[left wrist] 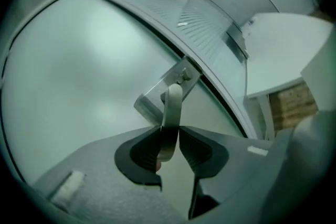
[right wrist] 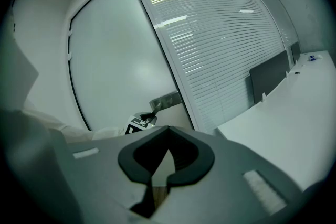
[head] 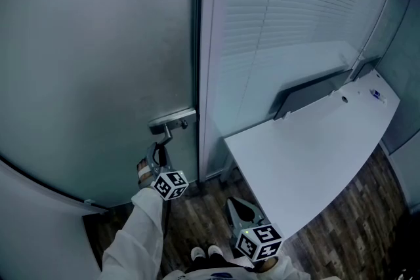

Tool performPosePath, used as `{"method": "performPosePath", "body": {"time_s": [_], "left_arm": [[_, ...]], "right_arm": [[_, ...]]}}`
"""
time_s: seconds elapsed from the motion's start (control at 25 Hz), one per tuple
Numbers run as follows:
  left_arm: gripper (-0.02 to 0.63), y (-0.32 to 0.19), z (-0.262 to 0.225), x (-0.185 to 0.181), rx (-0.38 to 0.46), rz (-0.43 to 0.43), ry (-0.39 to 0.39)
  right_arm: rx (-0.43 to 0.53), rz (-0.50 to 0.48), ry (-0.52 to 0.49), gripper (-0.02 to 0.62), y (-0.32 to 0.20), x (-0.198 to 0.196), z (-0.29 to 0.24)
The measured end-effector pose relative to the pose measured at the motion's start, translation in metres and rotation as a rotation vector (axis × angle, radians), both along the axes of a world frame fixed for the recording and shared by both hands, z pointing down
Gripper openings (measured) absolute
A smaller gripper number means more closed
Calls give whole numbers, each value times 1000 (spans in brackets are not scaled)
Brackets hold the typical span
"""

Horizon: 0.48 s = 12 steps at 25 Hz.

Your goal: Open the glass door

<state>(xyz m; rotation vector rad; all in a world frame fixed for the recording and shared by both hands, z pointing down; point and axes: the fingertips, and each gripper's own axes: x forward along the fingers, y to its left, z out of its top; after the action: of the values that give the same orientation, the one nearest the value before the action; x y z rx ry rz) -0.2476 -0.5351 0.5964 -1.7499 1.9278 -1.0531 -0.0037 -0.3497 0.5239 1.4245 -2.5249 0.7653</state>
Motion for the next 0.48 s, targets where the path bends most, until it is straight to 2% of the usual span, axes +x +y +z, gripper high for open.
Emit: {"method": "performPosePath", "body": {"time_s": [0.08,0.16,0.48], "left_arm": [[103,2,1,0,14,-6,110],[104,4,-1,-1,19,-1,143],[104,9,0,4,-26,27,64]], "right_arm": [[-9,-2,-1,3,2,1,1],[-14,-2,1,3,4,3,1],[-12,-10,-9,3,7,-3,-1]]}}
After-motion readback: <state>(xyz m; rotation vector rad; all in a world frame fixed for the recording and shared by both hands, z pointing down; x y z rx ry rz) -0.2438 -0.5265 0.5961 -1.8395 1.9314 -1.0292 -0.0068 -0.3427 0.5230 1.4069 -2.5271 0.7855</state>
